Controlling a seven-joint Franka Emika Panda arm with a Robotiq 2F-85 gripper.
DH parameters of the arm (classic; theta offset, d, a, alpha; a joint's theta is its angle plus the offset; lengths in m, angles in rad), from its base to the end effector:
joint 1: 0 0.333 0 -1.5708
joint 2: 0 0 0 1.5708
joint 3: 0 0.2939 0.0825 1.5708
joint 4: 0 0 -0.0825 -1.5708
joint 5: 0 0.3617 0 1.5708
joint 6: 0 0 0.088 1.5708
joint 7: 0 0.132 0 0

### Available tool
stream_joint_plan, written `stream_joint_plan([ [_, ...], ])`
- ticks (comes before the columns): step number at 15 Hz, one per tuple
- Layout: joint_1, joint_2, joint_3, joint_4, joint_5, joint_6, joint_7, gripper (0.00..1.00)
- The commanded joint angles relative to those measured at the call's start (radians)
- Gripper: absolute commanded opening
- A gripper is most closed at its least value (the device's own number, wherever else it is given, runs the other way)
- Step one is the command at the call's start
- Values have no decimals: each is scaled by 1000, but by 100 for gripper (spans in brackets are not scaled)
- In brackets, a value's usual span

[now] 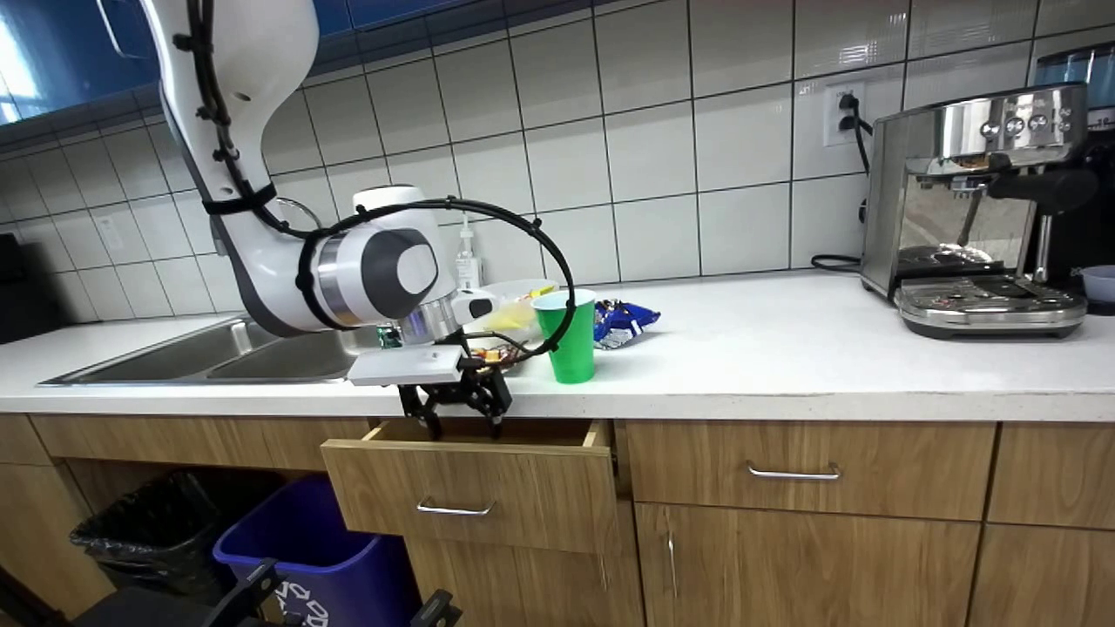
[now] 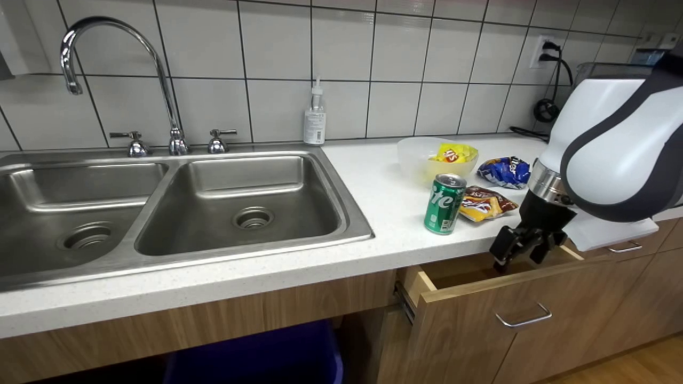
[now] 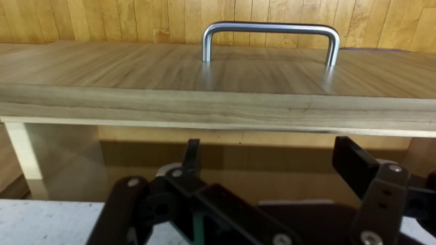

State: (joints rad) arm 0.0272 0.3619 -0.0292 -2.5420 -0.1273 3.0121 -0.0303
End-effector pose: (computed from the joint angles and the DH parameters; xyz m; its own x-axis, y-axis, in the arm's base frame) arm 0.4478 0.0067 0.1247 0.9822 0.1569 0.1037 0.1531 -0.9873 0.0433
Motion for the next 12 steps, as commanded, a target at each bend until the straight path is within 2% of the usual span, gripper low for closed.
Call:
stream_joint_plan([
  [1, 37, 33, -35, 30, -4, 1, 20, 100],
  [7, 114, 35, -108, 43, -8, -71, 83, 100],
  [12, 79, 11, -66, 39, 31, -141, 81, 100],
])
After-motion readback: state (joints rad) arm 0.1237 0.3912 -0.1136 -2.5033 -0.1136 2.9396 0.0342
